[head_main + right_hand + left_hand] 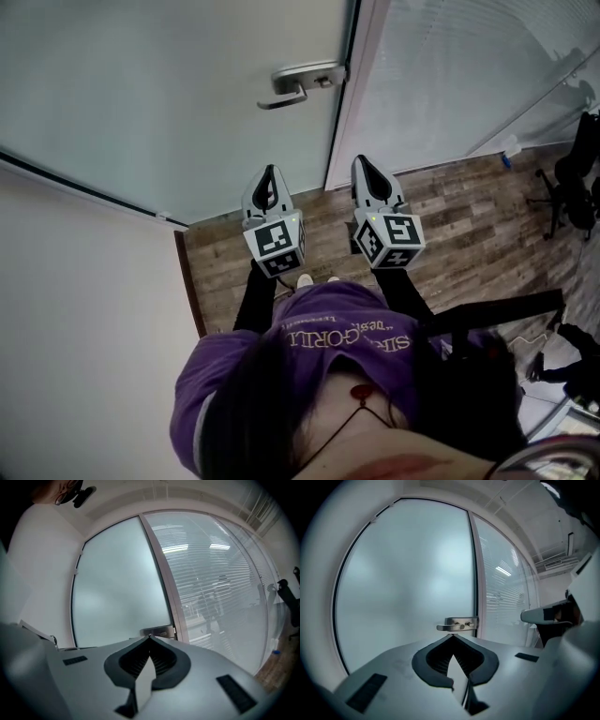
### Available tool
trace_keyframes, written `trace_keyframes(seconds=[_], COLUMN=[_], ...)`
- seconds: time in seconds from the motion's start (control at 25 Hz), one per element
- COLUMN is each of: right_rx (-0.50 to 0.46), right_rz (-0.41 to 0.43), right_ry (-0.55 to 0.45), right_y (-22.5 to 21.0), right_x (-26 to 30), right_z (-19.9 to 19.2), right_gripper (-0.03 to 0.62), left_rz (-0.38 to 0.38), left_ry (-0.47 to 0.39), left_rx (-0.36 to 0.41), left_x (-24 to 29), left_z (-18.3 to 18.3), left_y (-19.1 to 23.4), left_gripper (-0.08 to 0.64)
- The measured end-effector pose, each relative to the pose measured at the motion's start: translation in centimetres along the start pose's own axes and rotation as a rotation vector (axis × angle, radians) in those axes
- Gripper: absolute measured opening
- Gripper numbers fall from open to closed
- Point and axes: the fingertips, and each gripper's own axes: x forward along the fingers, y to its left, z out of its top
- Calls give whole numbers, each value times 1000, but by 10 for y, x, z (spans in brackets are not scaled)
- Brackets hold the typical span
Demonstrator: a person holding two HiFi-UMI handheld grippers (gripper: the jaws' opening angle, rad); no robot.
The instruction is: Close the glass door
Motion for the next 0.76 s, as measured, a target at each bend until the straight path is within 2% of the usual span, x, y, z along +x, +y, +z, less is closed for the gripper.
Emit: trace_keyframes(seconds=[0.16, 0.52, 0.76], right_rx=[-5, -30, -21], right_rz=[-5, -27, -13], right_ry=[-8, -2, -14], right_y=[2, -4, 0], right_x=[-5, -6, -7], right_z=[2, 2, 4], right_gripper=[-14, -14, -14], left_rz=[-27, -26, -16], left_ry=[5, 0, -10], left_rx=[12, 12, 33], left_x=[-4, -2, -3], left_z=[5, 7, 2], left_y=[-5, -2, -1], left_gripper=[2, 2, 2])
